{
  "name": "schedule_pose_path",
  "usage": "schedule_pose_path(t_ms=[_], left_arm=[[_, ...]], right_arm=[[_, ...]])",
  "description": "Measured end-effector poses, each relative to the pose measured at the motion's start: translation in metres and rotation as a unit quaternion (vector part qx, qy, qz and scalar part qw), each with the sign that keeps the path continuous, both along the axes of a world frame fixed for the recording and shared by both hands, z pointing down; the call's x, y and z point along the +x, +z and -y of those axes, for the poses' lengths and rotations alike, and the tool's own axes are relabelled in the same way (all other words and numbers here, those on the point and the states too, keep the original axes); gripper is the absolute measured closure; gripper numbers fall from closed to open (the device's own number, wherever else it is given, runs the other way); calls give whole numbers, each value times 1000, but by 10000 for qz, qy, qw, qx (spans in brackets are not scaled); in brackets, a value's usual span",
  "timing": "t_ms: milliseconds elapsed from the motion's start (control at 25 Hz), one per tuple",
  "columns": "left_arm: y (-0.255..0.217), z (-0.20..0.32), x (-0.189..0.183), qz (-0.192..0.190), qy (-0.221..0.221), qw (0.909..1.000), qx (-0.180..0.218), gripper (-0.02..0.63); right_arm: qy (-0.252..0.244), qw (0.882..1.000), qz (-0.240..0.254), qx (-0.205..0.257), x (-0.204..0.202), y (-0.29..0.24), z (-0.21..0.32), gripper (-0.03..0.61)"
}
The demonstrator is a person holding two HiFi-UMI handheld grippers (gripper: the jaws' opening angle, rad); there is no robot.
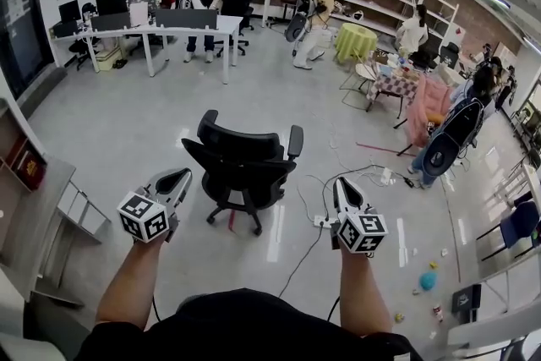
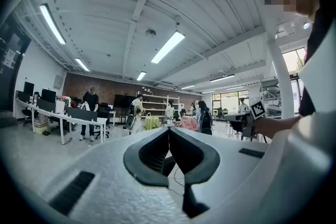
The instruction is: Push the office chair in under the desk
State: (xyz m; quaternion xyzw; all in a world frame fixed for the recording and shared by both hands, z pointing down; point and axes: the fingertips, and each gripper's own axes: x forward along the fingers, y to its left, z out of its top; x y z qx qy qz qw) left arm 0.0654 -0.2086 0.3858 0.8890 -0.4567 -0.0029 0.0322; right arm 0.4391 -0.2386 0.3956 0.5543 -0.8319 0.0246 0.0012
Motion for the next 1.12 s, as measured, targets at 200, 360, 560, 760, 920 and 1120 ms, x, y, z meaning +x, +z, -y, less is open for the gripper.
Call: schedule_pose_path(t_ms=[200, 360, 560, 760, 920, 1120], left_arm=[[2, 3, 8, 25, -16, 10000, -61, 597], [8, 11, 4, -49, -35, 9999, -98, 595], [18, 30, 4, -95, 53, 9998, -145, 597], [26, 65, -13, -176, 89, 9997, -173, 595], [28, 101, -29, -180, 137, 9996, -168, 595], [31, 155, -57, -161, 128, 9996, -206, 595]], right_arm=[[-48, 9998, 92, -187, 3, 14, 4, 549], [-77, 9997, 18, -212, -1, 15, 9, 549], [-18, 9997, -50, -244, -3, 17, 22, 549], [82, 9993, -133, -343, -14, 23, 44, 549], [196, 9990, -140, -364, -23, 23, 76, 549], [242, 9987, -143, -427, -48, 26, 123, 549]])
